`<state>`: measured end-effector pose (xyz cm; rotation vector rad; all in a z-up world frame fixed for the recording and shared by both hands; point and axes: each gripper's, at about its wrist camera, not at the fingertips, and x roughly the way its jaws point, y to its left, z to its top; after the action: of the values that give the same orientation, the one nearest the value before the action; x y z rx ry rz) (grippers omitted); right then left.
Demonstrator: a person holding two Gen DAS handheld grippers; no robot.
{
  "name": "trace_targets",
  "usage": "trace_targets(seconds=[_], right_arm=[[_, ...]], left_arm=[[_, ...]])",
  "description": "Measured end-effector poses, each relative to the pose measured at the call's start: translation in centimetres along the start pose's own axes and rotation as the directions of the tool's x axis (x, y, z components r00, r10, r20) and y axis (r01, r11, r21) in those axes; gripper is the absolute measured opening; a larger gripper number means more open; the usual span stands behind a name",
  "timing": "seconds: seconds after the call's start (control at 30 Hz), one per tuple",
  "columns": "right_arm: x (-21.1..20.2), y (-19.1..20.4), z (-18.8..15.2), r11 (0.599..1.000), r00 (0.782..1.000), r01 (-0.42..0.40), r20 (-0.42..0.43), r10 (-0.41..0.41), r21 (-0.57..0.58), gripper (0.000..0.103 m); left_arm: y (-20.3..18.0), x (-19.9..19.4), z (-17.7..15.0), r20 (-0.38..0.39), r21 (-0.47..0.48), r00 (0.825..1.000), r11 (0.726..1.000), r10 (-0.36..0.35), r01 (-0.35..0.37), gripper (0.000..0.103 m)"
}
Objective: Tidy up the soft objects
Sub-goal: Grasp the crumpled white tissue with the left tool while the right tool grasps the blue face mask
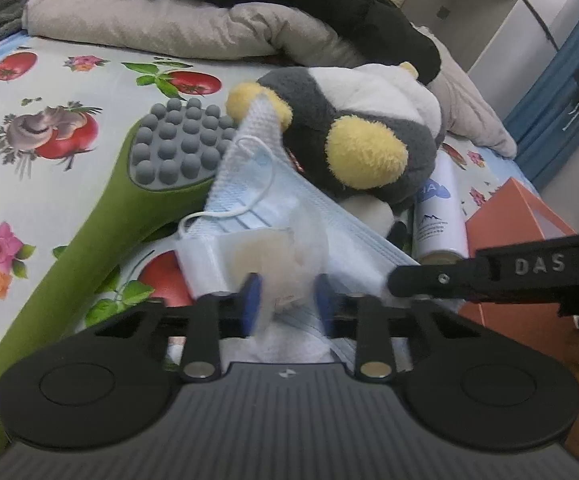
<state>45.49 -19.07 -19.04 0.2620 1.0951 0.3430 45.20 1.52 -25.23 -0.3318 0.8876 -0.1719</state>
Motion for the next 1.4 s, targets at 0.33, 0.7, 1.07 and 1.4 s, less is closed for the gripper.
trace_targets(seconds=[0.33,0.7,1.07,1.4], right_arm=[[-3.5,1.4,-1.0,0.999,0.999,-0.02,0.032,0.021,-0.033,0.007],[-9.1,4.3,-4.2,0.997,0.995,-0.067,0.072,0.07,-0.048,0.004],[-13.7,6.9,-10.6,0.992,0.99,-0.127,0.061,0.128,-0.02,0.004],[-13.9,6.1,-18.3,0.987,0.992,-0.129,0.009,0.129,0.092,0.004]], left_arm=[[-0.4,-4.8,0.1,0.031,-0.038,0.999,0.999,0.013,-0.012,0.011],[-0.7,-14.2,-3.2,0.072,-0.067,0.997,0.997,0.028,-0.024,0.01],[0.6,-22.1,-10.5,0.048,-0.093,0.996,0.993,0.073,-0.068,0.01],[-0.4,-23.4,-17.2,-0.047,-0.033,0.994,0.994,0.1,-0.102,0.01]])
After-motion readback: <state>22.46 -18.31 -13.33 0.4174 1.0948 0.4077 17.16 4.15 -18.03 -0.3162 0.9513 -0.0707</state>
